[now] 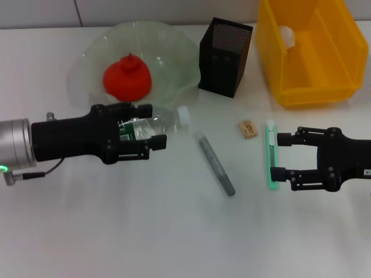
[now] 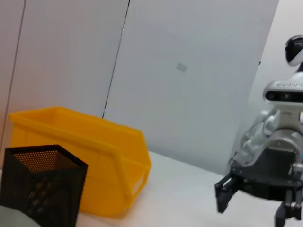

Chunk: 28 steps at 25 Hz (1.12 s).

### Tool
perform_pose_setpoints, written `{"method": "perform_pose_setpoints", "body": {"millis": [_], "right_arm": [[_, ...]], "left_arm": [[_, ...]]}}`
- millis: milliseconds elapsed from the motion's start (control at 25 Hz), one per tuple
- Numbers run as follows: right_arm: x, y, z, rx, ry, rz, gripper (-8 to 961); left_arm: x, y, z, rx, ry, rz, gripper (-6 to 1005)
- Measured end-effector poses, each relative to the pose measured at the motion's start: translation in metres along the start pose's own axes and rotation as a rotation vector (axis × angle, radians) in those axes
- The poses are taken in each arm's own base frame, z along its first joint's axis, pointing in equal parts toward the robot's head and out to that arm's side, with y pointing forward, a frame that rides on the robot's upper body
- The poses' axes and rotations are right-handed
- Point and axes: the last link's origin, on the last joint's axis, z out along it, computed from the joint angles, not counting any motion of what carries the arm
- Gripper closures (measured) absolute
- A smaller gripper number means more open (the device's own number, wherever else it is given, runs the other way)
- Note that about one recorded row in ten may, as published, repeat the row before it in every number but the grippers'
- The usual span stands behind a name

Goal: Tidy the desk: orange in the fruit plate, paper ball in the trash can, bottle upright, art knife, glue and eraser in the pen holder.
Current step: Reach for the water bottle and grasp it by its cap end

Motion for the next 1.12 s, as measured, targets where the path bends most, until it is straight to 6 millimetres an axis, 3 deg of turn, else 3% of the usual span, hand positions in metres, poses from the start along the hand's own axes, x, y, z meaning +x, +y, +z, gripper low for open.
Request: {"method": "perform_pose_setpoints", "body": {"millis": [280, 440, 640, 1120], "right_arm": [[0.001, 0.000, -0.001, 0.005, 0.000, 0.002, 147], [0.000, -0.001, -0.001, 0.005, -0.001, 0.003, 147], [-0.001, -0.001, 0.000, 0.006, -0.007, 0.005, 147], [-0.005, -0.004, 0.000, 0.013, -0.018, 0.002, 147]], "left_arm": [[0.017, -0.022, 0.000, 0.076, -0.129, 0.065, 184], [0.045, -0.030, 0.000, 0.098, -0.215, 0.089, 184], [0.066, -0.034, -0.003, 0.127, -0.330, 0.076, 184], [0.079, -0.043, 0.010, 0.228, -0.663, 0.082, 185]]}}
